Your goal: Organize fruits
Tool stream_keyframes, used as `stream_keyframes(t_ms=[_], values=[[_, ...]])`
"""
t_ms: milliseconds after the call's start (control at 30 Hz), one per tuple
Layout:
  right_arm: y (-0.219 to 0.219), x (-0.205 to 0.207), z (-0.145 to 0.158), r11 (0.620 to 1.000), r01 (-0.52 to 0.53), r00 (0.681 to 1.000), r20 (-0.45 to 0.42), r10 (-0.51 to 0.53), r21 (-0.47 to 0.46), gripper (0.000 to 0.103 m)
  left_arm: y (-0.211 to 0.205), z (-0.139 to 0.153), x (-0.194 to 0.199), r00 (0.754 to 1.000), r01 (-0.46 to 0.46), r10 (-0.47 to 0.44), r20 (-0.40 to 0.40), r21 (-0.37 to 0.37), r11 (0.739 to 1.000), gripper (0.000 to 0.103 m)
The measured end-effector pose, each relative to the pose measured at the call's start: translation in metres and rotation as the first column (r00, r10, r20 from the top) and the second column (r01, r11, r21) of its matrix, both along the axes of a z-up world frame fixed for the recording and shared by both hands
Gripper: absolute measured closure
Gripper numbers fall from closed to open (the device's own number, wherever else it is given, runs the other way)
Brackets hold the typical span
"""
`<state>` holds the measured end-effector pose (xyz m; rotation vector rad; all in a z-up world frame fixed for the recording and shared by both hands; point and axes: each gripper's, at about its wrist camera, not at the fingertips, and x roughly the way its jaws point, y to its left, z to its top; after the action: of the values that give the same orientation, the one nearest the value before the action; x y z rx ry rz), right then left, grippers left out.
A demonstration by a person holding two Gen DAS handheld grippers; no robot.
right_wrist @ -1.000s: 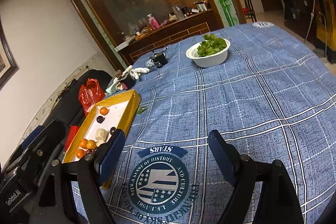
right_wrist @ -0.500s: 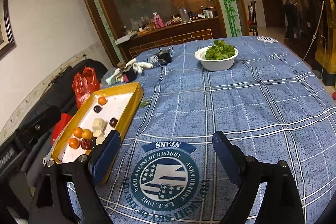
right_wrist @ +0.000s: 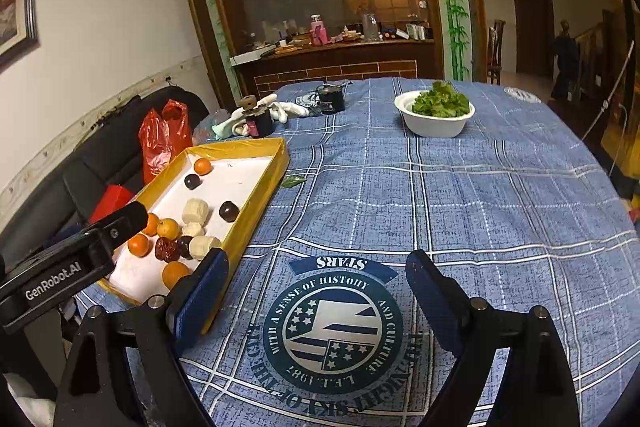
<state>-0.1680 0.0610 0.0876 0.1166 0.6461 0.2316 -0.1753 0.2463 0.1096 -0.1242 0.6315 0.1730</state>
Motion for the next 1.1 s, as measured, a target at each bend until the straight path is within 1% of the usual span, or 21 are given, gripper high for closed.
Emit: stream_keyframes(t_ms=[67, 367, 767, 1100], values=[[0.004, -0.002, 0.001, 1.0, -0.003, 1.0, 0.008, 0.003, -0.015, 0.009, -0.002, -0.001, 0.001, 1.0, 0.002, -0.002, -0.007, 0.015, 1.0, 0.0], [0.01, -0.005, 0.001, 0.998, -0.003, 1.0, 0.015, 0.004, -0.057, 0.008, -0.008, -0.003, 0.002, 1.0, 0.009, -0.009, -0.019, 0.038, 0.999, 0.0], [0.006, -0.002, -0.002, 0.999, 0.012, 1.0, 0.005, -0.011, -0.052, 0.007, -0.012, -0.006, 0.005, 0.999, 0.022, -0.02, -0.03, 0.043, 0.999, 0.0], [0.007, -0.002, -0.003, 0.998, 0.014, 1.0, 0.012, -0.014, -0.054, 0.007, -0.013, -0.004, 0.003, 1.0, 0.019, -0.018, -0.008, 0.047, 0.999, 0.0]])
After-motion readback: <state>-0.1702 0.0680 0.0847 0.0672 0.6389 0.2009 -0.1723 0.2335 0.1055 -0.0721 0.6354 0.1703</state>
